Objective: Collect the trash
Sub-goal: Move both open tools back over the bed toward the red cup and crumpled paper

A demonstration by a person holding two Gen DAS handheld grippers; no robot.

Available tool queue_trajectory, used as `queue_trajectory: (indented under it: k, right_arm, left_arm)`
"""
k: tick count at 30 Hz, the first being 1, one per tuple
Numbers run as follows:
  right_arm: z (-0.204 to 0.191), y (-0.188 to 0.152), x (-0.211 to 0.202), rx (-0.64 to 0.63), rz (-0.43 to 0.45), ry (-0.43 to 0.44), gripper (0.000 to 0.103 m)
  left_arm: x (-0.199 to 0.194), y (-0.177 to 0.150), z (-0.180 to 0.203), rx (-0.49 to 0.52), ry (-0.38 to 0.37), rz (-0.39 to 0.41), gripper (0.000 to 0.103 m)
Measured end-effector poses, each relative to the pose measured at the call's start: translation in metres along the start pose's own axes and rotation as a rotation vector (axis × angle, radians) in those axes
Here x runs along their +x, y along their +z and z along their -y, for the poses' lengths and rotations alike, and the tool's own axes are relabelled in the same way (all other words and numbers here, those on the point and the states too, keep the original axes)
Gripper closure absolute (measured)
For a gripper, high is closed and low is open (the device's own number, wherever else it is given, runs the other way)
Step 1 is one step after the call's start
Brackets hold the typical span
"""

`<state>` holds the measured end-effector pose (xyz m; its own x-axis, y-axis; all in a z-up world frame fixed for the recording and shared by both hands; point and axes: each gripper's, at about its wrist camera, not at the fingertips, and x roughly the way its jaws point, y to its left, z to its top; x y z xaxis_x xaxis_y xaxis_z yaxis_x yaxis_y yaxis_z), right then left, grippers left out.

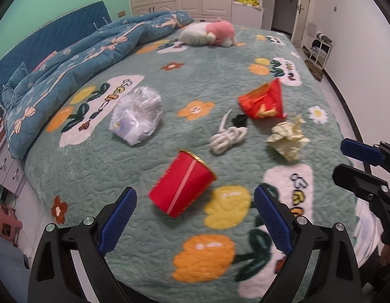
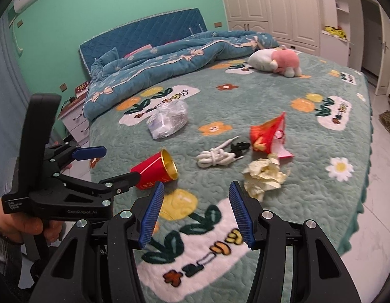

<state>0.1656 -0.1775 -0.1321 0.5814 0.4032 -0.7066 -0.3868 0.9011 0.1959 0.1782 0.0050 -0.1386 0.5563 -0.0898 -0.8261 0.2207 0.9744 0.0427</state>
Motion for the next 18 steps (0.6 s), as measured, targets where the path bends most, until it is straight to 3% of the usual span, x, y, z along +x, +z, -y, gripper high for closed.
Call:
queue_trajectory:
  k: [18]
  right_arm:
    - [0.011,0.003,0.054,0.043,-0.105,-0.049,0.048]
  left_arm:
    - [0.093,0.008,-0.028,0.14,-0.107,-0.175,0.01]
